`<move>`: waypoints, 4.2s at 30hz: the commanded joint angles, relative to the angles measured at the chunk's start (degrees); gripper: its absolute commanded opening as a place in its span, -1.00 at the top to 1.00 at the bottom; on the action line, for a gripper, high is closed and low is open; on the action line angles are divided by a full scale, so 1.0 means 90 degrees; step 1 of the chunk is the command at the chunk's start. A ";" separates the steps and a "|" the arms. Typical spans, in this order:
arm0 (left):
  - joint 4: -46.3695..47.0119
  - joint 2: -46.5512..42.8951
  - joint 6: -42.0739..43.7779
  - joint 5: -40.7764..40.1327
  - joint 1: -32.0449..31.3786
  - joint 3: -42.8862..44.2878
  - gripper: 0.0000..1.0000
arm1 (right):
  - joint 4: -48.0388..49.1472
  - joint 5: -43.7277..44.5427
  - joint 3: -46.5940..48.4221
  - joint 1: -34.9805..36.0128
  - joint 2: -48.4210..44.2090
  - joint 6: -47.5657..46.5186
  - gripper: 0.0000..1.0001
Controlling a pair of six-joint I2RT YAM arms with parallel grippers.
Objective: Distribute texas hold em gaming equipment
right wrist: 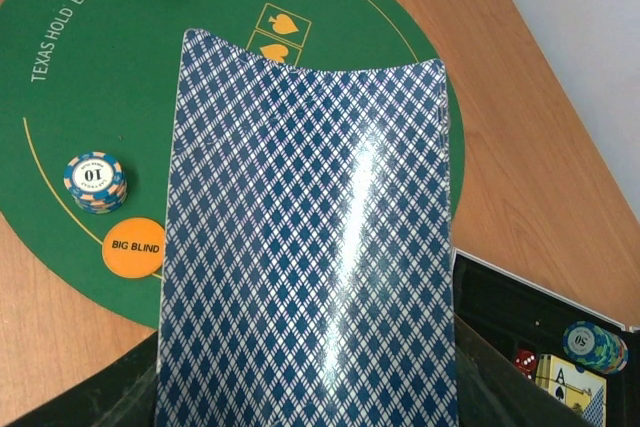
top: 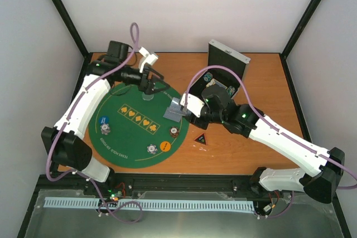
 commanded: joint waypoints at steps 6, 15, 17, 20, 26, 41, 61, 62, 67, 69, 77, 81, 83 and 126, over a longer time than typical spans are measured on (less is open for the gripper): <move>-0.0092 -0.0025 0.0093 0.0162 -0.0713 -0.0716 -1.00 | 0.0315 -0.0172 0.0252 -0.0028 0.0087 -0.0050 -0.04; 0.0018 0.0471 -0.0109 0.0107 -0.0964 -0.0574 -1.00 | 0.0404 -0.0114 0.0248 -0.0028 0.0039 -0.0060 -0.03; 0.0003 0.0466 -0.0093 -0.0055 -0.0964 -0.0610 -0.99 | 0.0408 -0.0056 0.0221 -0.0028 0.0010 -0.0060 -0.03; -0.0030 0.0445 -0.0040 -0.0451 -0.0964 -0.0668 -1.00 | 0.0434 0.0014 0.0175 -0.0028 -0.0059 -0.0067 -0.04; -0.0103 0.0324 0.0020 -0.0811 -0.0955 -0.0716 -0.99 | 0.0477 0.0100 0.0101 -0.0028 -0.0183 -0.0074 -0.04; -0.0616 0.0080 0.0292 -0.0266 -0.0703 -0.0321 -1.00 | 0.0432 0.0143 0.0052 -0.0028 -0.0205 -0.0111 -0.04; -0.0967 -0.0140 0.0494 0.0779 -0.0519 -0.0528 0.10 | 0.0466 0.0141 0.0079 -0.0028 -0.0071 -0.0138 -0.04; -0.0992 -0.0109 0.0519 0.0800 -0.0565 -0.0519 0.11 | 0.0462 0.0138 0.0087 -0.0028 -0.0055 -0.0132 -0.04; -0.1044 -0.0021 0.0546 0.0786 -0.0710 -0.0428 0.40 | 0.0457 0.0146 0.0098 -0.0037 -0.0056 -0.0147 -0.04; -0.1056 -0.0016 0.0565 0.0795 -0.0710 -0.0401 0.48 | 0.0440 0.0154 0.0084 -0.0036 -0.0068 -0.0148 -0.04; -0.1206 -0.0047 0.0748 0.0832 -0.0710 -0.0375 0.99 | 0.0436 0.0202 0.0054 -0.0045 -0.0105 -0.0139 -0.04; -0.1256 -0.0126 0.0827 0.0714 -0.0658 -0.0268 0.99 | 0.0410 0.0237 -0.0005 -0.0083 -0.0131 -0.0155 -0.04; -0.1360 -0.0144 0.0922 0.0710 -0.0481 -0.0144 0.99 | 0.0404 0.0270 -0.0047 -0.0129 -0.0155 -0.0158 -0.04; 0.0985 0.0745 0.1351 -0.0006 0.7070 -0.2977 0.99 | 0.0534 -0.0277 -0.0315 -0.0477 -0.0512 -0.0099 -0.03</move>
